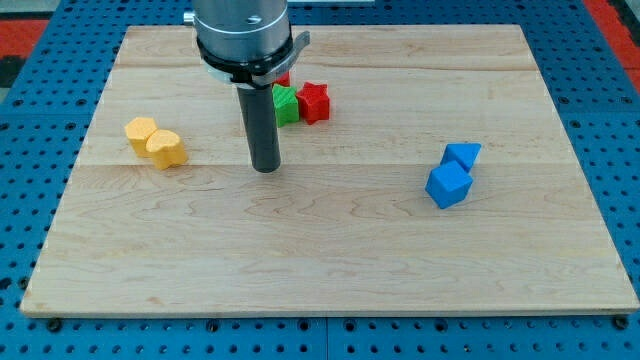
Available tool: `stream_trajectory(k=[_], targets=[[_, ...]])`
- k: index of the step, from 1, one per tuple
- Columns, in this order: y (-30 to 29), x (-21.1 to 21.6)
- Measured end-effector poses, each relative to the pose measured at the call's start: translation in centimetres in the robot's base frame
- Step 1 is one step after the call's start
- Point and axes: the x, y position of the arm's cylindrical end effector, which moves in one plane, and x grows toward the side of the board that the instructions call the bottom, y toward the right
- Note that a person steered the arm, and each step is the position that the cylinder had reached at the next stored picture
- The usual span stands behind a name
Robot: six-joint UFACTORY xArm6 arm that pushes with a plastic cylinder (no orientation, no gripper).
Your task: Push the blue triangle bottom right to the cube
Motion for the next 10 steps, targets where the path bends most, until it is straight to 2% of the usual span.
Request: stream_trajectory(k=[2, 3, 5, 7, 8, 9, 10], targets=[[10.5, -2.0], [13.2, -2.9], [24.3, -2.2], [18.6, 3.9], [18.2, 5.2], [21.3, 3.4], [25.0, 6.3]])
